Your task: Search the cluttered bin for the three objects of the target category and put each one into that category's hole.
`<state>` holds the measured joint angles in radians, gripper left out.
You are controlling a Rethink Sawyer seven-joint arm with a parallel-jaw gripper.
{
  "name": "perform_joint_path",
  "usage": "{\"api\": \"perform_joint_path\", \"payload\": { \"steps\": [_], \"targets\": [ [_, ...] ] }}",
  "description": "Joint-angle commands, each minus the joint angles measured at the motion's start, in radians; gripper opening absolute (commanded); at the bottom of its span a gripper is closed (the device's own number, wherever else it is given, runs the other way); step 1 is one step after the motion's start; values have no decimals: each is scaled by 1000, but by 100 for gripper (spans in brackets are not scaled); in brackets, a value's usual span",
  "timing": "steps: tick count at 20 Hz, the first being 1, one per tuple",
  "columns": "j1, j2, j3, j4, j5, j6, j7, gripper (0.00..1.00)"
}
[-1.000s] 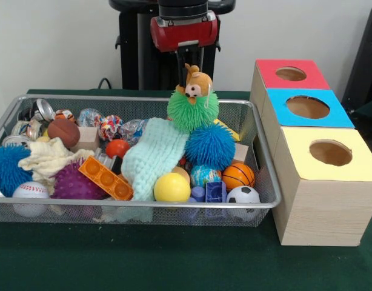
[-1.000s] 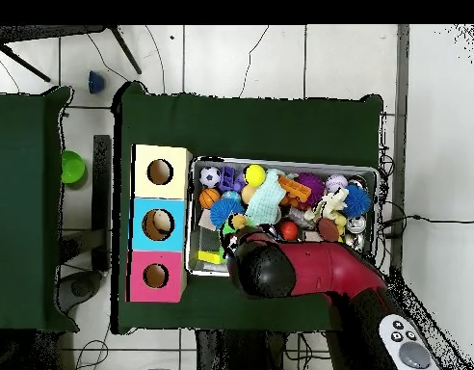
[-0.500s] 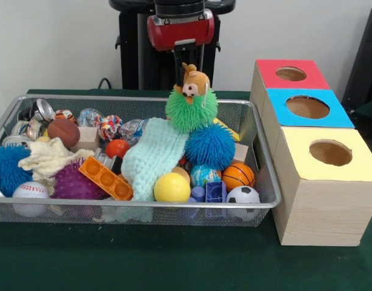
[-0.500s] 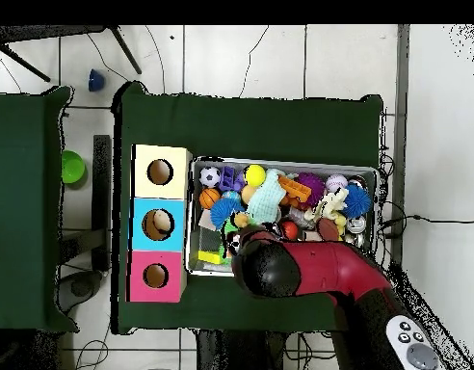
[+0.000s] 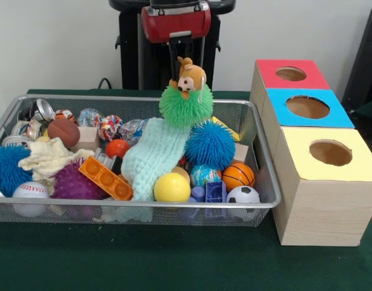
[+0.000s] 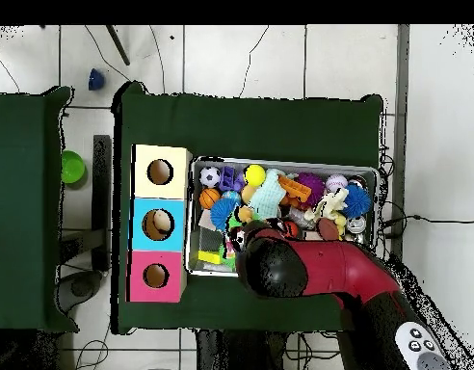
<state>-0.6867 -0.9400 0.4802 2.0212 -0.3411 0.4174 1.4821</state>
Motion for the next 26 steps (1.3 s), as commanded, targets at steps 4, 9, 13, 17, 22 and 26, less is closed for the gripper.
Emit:
{"api": "perform_joint_path", "payload": {
  "steps": [4, 9, 13, 17, 22, 26],
  "targets": [
    [20, -66, 69, 104, 48, 49, 55, 0],
    [20, -102, 94, 128, 90, 65, 53, 0],
    [48, -79, 72, 126, 69, 28, 73, 0],
    [84, -32, 39, 111, 37, -26, 101, 0],
    [102, -21, 32, 115, 46, -51, 120, 0],
    [119, -5, 22, 112, 39, -75, 131, 0]
  ]
}}
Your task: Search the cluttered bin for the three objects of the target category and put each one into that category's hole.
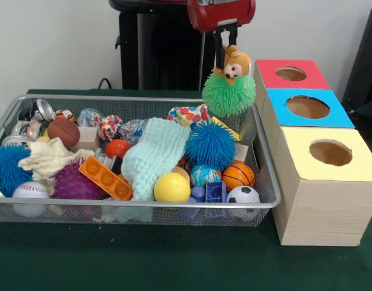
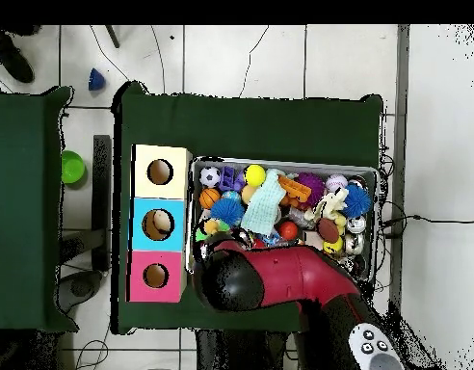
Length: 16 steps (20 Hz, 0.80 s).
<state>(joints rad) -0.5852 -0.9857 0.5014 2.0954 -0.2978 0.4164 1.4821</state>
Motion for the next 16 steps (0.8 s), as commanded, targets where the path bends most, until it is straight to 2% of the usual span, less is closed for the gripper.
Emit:
{"api": "perform_joint_path", "payload": {
  "steps": [1, 10, 16],
  "targets": [
    [23, 48, -4, 33, -6, -81, 135, 0],
    [100, 117, -80, -21, -26, -144, 169, 0],
    [180, 171, -151, -73, -27, -196, 189, 0]
  ]
}}
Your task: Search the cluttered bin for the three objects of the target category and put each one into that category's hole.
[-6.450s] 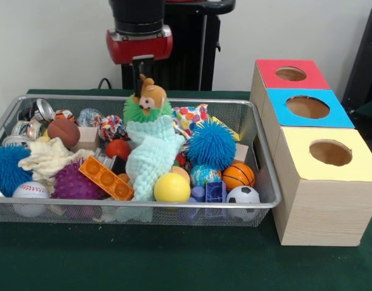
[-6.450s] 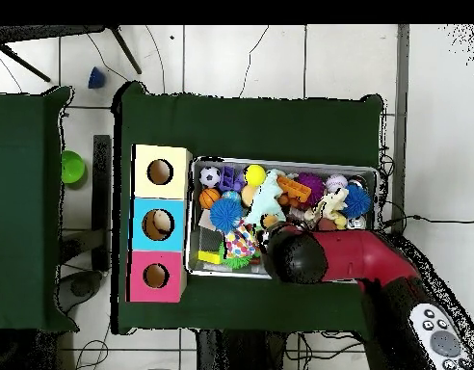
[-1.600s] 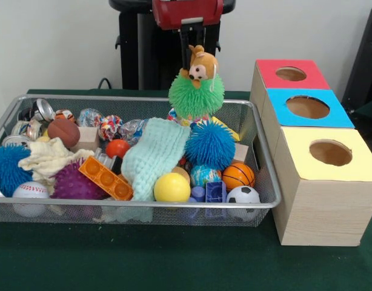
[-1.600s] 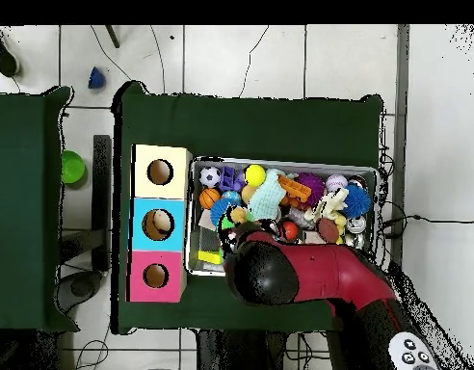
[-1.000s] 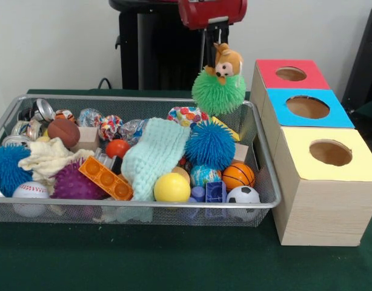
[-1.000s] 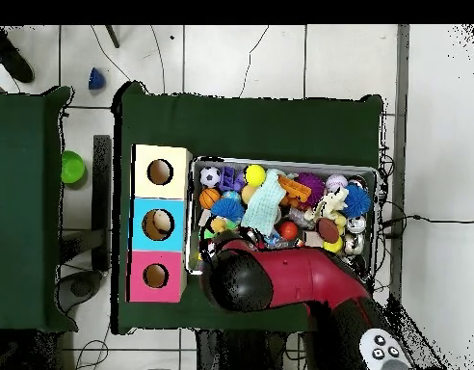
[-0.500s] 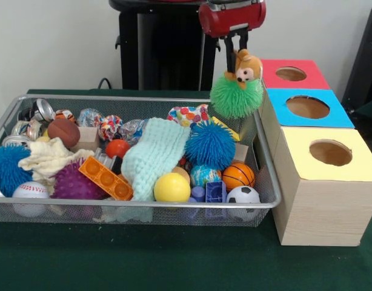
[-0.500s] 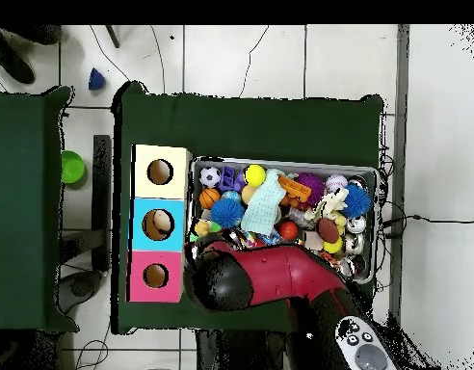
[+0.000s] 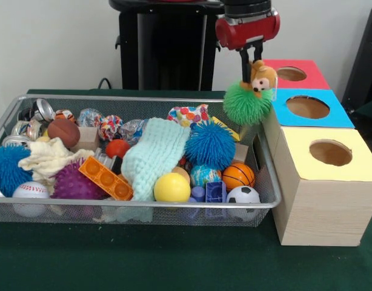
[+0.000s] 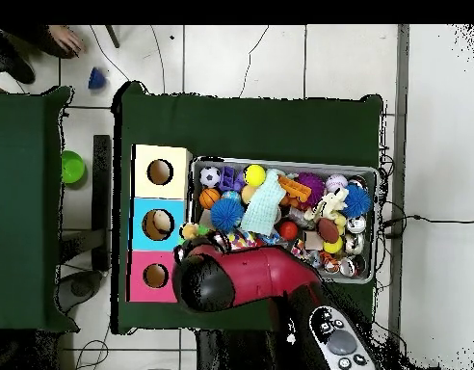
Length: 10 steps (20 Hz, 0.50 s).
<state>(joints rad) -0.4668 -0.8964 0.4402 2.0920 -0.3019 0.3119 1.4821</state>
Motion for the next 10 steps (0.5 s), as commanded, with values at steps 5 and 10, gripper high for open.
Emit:
{"api": "perform_joint_path", "payload": {
  "steps": [5, 10],
  "targets": [
    [85, 87, -112, -77, -1, -105, 186, 0],
    [87, 93, -118, -72, 9, -122, 179, 0]
  ]
}}
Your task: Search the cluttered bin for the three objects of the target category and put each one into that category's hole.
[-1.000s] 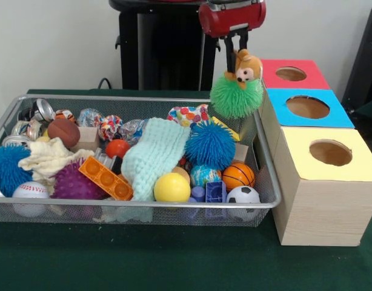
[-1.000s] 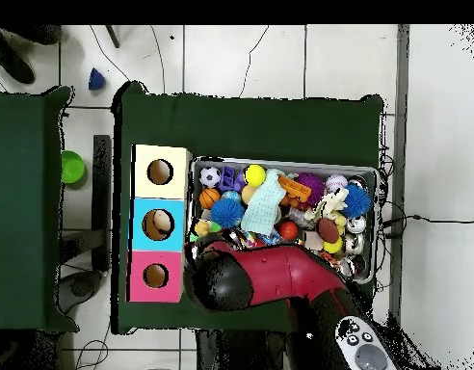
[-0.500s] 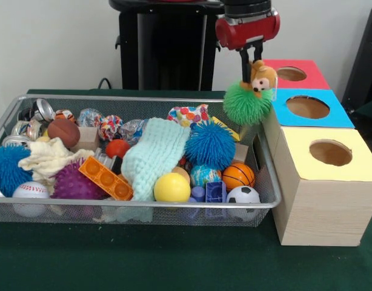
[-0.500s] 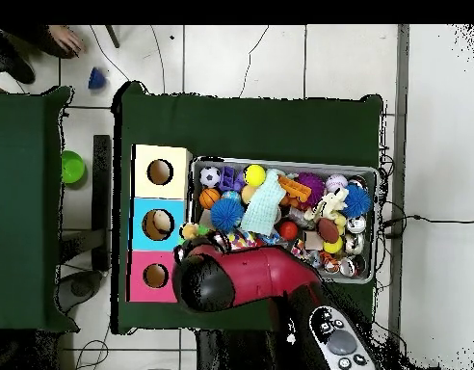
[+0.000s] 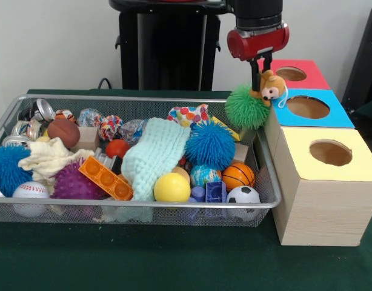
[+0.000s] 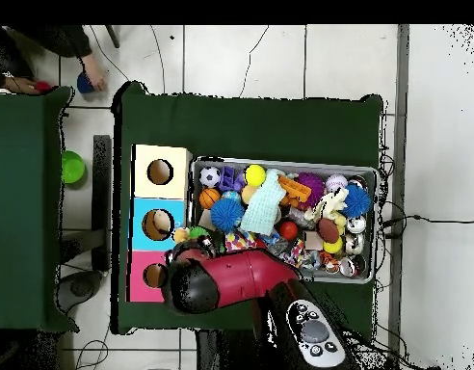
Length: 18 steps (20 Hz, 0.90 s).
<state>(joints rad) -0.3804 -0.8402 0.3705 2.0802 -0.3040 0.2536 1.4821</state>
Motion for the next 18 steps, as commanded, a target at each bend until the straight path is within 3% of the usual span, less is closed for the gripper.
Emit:
{"api": "perform_joint_path", "payload": {
  "steps": [1, 9, 18],
  "targets": [
    [2, 38, -47, -57, 16, -68, 182, 0],
    [-31, 30, 27, -4, 65, -18, 168, 0],
    [-35, 35, 59, 23, 91, -14, 159, 0]
  ]
}}
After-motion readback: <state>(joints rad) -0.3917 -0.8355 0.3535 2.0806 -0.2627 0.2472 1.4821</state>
